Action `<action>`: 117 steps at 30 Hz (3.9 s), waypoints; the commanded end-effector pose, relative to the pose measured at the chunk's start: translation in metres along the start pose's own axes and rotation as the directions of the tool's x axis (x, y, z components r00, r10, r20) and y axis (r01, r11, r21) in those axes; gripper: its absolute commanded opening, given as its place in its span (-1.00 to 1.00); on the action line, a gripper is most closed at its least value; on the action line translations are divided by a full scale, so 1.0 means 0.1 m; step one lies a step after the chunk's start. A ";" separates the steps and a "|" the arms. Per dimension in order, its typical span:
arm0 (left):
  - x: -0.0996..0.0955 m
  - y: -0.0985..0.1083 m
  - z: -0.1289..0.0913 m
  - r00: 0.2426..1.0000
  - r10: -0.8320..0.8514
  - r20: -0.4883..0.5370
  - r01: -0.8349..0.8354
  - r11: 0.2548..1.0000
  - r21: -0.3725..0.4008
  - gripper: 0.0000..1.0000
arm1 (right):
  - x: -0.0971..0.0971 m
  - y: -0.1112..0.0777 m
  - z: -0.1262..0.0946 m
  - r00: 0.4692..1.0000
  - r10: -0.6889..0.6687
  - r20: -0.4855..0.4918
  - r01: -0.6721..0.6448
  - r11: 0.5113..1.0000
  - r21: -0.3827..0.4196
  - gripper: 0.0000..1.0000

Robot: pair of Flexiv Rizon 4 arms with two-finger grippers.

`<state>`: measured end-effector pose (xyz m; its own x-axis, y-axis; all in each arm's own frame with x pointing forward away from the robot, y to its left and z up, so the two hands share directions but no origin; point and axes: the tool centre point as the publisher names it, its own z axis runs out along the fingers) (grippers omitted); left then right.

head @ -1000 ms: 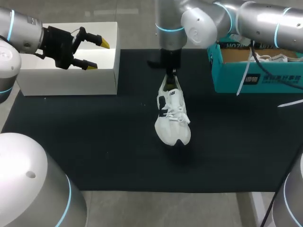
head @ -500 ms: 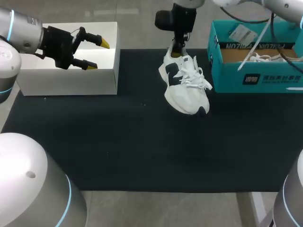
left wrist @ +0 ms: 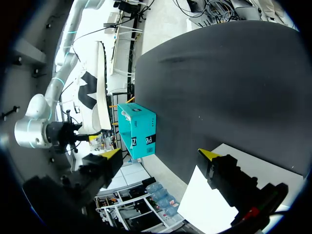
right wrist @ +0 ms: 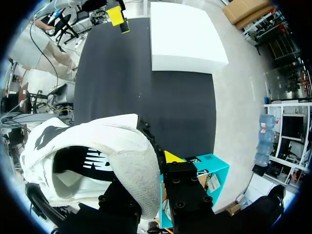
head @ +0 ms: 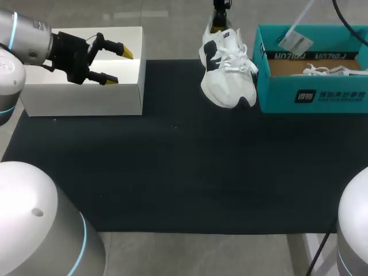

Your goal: Take the shoe out of the shoebox, open the shoe tongue, remove and reinsert the insole, then place the shoe into the shoebox

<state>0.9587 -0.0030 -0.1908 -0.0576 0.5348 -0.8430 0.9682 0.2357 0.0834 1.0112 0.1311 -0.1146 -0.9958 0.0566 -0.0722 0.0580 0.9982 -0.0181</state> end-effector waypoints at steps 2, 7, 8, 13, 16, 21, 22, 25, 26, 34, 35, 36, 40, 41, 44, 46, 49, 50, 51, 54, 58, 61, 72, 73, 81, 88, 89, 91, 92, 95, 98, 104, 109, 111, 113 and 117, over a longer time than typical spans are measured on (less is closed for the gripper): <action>0.00 0.00 0.00 1.000 0.001 -0.002 -0.001 1.000 0.000 1.00 | 0.00 0.00 -0.14 1.000 0.000 -0.002 0.000 1.000 0.008 -1.00; 0.00 0.00 0.00 1.000 0.001 -0.002 -0.001 1.000 0.000 1.00 | 0.00 0.00 -0.14 1.000 0.000 -0.002 0.000 1.000 0.008 -1.00; 0.00 0.00 0.00 1.000 0.001 -0.002 -0.001 1.000 0.000 1.00 | 0.00 0.00 -0.14 1.000 0.000 -0.002 0.000 1.000 0.008 -1.00; 0.00 0.00 0.00 1.000 0.001 -0.002 -0.001 1.000 0.000 1.00 | 0.00 0.00 -0.14 1.000 0.000 -0.002 0.000 1.000 0.008 -1.00; 0.00 0.00 0.00 1.000 0.001 -0.002 -0.001 1.000 0.000 1.00 | 0.00 0.00 -0.14 1.000 0.000 -0.002 0.000 1.000 0.008 -1.00; 0.00 0.00 0.00 1.000 0.001 -0.002 -0.001 1.000 0.000 1.00 | -0.07 -0.23 -0.15 1.000 -0.002 -0.024 0.002 1.000 -0.019 -1.00; 0.00 0.00 0.00 1.000 0.001 -0.002 -0.001 1.000 0.000 1.00 | -0.10 -0.32 -0.15 1.000 -0.001 -0.024 0.000 1.000 -0.028 -1.00; 0.00 0.00 0.00 1.000 0.001 -0.002 -0.001 1.000 0.000 1.00 | -0.21 -0.66 -0.14 1.000 -0.001 0.018 0.002 1.000 -0.017 -1.00; 0.00 0.00 0.00 1.000 0.001 -0.002 -0.001 1.000 0.000 1.00 | -0.25 -0.78 -0.14 0.999 -0.014 0.033 0.015 0.999 -0.038 -1.00; 0.00 0.00 0.00 1.000 0.001 -0.002 -0.001 1.000 0.000 1.00 | -0.47 -1.55 0.00 0.995 -0.065 0.069 0.061 0.996 0.064 -1.00; 0.00 0.00 0.00 1.000 0.001 -0.002 -0.001 1.000 0.000 1.00 | -0.50 -1.63 0.01 0.995 -0.059 0.075 0.052 0.995 0.083 -1.00; 0.00 0.00 0.00 1.000 0.001 -0.002 -0.001 1.000 0.000 1.00 | -0.53 -1.74 0.04 0.995 -0.048 0.083 0.039 0.994 0.105 -1.00; 0.00 0.00 0.00 1.000 0.001 -0.002 -0.001 1.000 0.000 1.00 | -0.66 -2.14 0.08 0.994 -0.022 0.106 0.007 0.991 0.136 -1.00; 0.00 0.00 0.00 1.000 0.001 -0.002 -0.001 1.000 0.000 1.00 | -0.68 -2.22 0.08 0.994 -0.021 0.105 0.007 0.991 0.137 -1.00; 0.00 0.00 0.00 1.000 0.001 -0.002 -0.001 1.000 0.000 1.00 | -0.75 -2.42 0.06 0.994 -0.003 0.106 -0.010 0.993 0.121 -1.00; 0.00 0.00 0.00 1.000 0.001 -0.002 -0.001 1.000 0.000 1.00 | -0.80 -2.53 0.04 0.994 0.014 0.104 -0.026 0.992 0.121 -1.00; 0.00 0.00 0.00 1.000 0.001 -0.002 -0.001 1.000 0.000 1.00 | -0.83 -2.63 0.03 0.995 0.032 0.094 -0.043 0.993 0.114 -1.00; 0.00 0.00 0.00 1.000 0.001 -0.002 -0.001 1.000 0.000 1.00 | -0.83 -2.66 0.02 0.996 0.039 0.083 -0.047 0.995 0.092 -1.00; 0.00 0.00 0.00 1.000 0.001 -0.002 -0.001 1.000 0.000 1.00 | -0.83 -2.68 0.02 0.996 0.042 0.073 -0.048 0.996 0.080 -1.00; 0.00 0.00 0.00 1.000 0.001 -0.002 -0.001 1.000 0.000 1.00 | -0.84 -2.72 0.04 0.998 0.043 0.044 -0.045 0.997 0.055 -1.00; 0.00 0.00 0.00 1.000 0.001 -0.002 -0.001 1.000 0.000 1.00 | -0.87 -2.68 0.05 0.997 0.079 0.016 -0.079 0.996 0.030 -1.00; 0.00 0.00 0.00 1.000 0.001 -0.002 -0.001 1.000 0.000 1.00 | -0.87 -2.68 0.05 0.997 0.079 0.016 -0.079 0.996 0.030 -1.00; 0.00 0.00 0.00 1.000 0.001 -0.002 -0.001 1.000 0.000 1.00 | -0.87 -2.68 0.05 0.997 0.079 0.016 -0.079 0.996 0.030 -1.00; 0.00 0.00 0.00 1.000 0.001 -0.002 -0.001 1.000 0.000 1.00 | -0.87 -2.68 0.05 0.997 0.079 0.016 -0.079 0.996 0.030 -1.00; 0.00 0.00 0.00 1.000 0.001 -0.002 -0.001 1.000 0.000 1.00 | -0.97 -2.78 0.07 0.996 0.081 0.030 -0.082 0.997 0.003 -1.00; 0.00 0.00 0.00 1.000 0.001 -0.002 -0.001 1.000 0.000 1.00 | -1.25 -3.14 0.24 0.997 0.026 0.072 -0.033 0.995 0.095 -1.00; 0.00 0.00 0.00 1.000 0.001 -0.002 -0.001 1.000 0.000 1.00 | -1.29 -3.20 0.26 0.997 0.027 0.071 -0.034 0.995 0.093 -1.00; 0.00 0.00 0.00 1.000 0.001 -0.002 -0.001 1.000 0.000 1.00 | -1.39 -3.32 0.30 0.995 0.029 0.097 -0.041 0.992 0.121 -1.00; 0.00 0.00 0.00 1.000 0.001 -0.002 -0.001 1.000 0.000 1.00 | -1.43 -3.38 0.33 0.994 0.024 0.110 -0.040 0.989 0.144 -1.00; 0.00 0.00 0.00 1.000 0.001 -0.002 -0.001 1.000 0.000 1.00 | -1.57 -3.56 0.40 0.991 0.040 0.128 -0.061 0.984 0.165 -1.00; 0.00 0.00 0.00 1.000 0.001 -0.002 -0.001 1.000 0.000 1.00 | -1.68 -3.73 0.46 0.991 0.039 0.129 -0.064 0.979 0.194 -1.00; 0.00 0.00 0.00 1.000 0.001 -0.002 -0.001 1.000 0.000 1.00 | -1.93 -4.07 0.61 0.994 0.041 0.105 -0.058 0.985 0.164 -1.00; 0.00 0.00 0.00 1.000 0.001 -0.002 -0.001 1.000 0.000 1.00 | -2.08 -4.33 0.73 0.996 0.062 0.061 -0.070 0.985 0.155 -1.00; 0.00 0.00 0.00 1.000 0.001 -0.002 -0.001 1.000 0.000 1.00 | -2.14 -4.41 0.76 0.996 0.069 0.055 -0.077 0.984 0.161 -1.00; 0.00 0.00 0.00 1.000 0.001 -0.002 -0.001 1.000 0.000 1.00 | -2.19 -4.47 0.78 0.996 0.079 0.050 -0.086 0.982 0.170 -1.00; 0.00 0.00 0.00 1.000 0.001 -0.002 -0.001 1.000 0.000 1.00 | -2.24 -4.49 0.78 0.994 0.106 0.036 -0.111 0.978 0.177 -1.00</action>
<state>0.9587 -0.0030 -0.1909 -0.0576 0.5349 -0.8430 0.9683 0.2356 0.0833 1.1966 -0.3297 -0.1705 -0.9740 0.1370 -0.1801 0.1694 0.9692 -0.1788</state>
